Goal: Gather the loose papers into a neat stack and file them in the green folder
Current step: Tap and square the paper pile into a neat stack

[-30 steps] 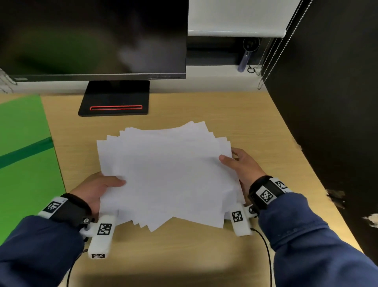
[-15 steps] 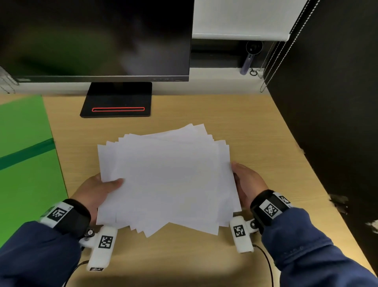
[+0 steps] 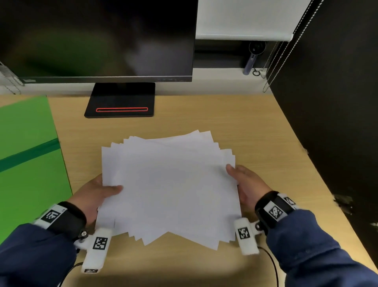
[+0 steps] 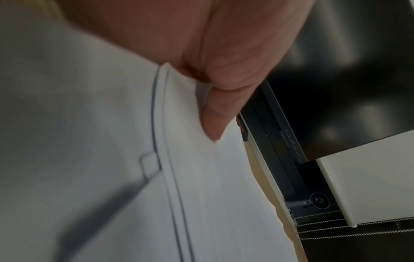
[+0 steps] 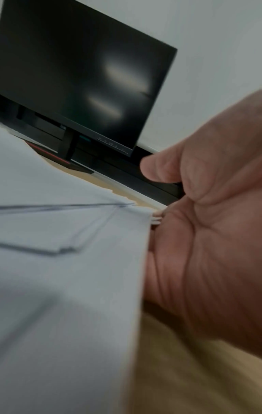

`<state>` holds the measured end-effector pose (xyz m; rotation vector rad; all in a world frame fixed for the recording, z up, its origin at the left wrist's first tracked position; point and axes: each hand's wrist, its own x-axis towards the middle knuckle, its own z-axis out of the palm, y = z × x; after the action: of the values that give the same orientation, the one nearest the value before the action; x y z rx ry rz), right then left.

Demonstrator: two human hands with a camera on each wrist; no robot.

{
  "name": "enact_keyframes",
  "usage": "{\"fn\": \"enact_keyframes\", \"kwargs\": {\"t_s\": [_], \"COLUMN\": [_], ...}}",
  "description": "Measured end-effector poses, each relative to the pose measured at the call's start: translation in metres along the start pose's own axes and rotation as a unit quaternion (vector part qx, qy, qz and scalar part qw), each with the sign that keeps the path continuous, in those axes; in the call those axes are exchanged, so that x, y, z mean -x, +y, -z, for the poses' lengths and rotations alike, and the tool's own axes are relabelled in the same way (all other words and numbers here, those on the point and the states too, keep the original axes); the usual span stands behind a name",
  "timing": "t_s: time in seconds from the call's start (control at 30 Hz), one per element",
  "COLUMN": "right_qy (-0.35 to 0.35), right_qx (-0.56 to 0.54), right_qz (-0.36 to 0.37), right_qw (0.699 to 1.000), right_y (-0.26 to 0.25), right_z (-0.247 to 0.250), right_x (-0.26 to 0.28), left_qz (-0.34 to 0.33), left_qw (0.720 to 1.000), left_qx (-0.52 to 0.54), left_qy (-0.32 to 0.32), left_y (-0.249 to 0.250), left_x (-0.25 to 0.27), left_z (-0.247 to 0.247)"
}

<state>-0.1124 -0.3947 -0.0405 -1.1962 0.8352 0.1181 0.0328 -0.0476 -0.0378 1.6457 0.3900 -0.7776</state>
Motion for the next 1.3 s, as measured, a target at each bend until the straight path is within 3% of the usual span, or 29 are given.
{"fn": "enact_keyframes", "kwargs": {"t_s": [0.1,0.23,0.37,0.63,0.73,0.9,1.0,1.3], "right_qy": [-0.020,0.024,0.030,0.018,0.014,0.008,0.033,0.044], "right_qx": [0.068,0.115,0.155,0.231,0.196,0.088,0.062,0.021], "right_qz": [0.018,0.027,0.049,0.057,0.125,0.303,0.337,0.318], "right_qw": [0.997,0.993,0.986,0.971,0.972,0.949,0.939,0.947], "right_y": [-0.007,-0.015,-0.018,-0.025,-0.051,-0.075,-0.067,-0.038], "right_z": [-0.011,-0.005,-0.014,-0.020,-0.015,-0.006,-0.009,-0.009], "right_x": [-0.008,-0.013,-0.015,-0.006,0.020,0.064,0.059,0.036], "left_qz": [0.010,0.018,0.011,-0.049,-0.122,-0.285,-0.299,-0.278], "left_qw": [0.999,0.994,0.993,0.998,0.992,0.949,0.939,0.948], "left_qx": [0.000,0.059,0.046,0.014,0.026,0.119,0.165,0.153], "left_qy": [-0.044,-0.090,-0.106,-0.040,-0.026,-0.057,-0.047,-0.013], "left_y": [0.006,0.008,0.009,0.014,0.029,0.058,0.059,0.052], "left_x": [0.002,-0.005,-0.004,0.000,0.013,0.033,0.030,0.024], "left_z": [-0.008,0.001,-0.013,-0.034,-0.031,-0.022,-0.028,-0.035]}}
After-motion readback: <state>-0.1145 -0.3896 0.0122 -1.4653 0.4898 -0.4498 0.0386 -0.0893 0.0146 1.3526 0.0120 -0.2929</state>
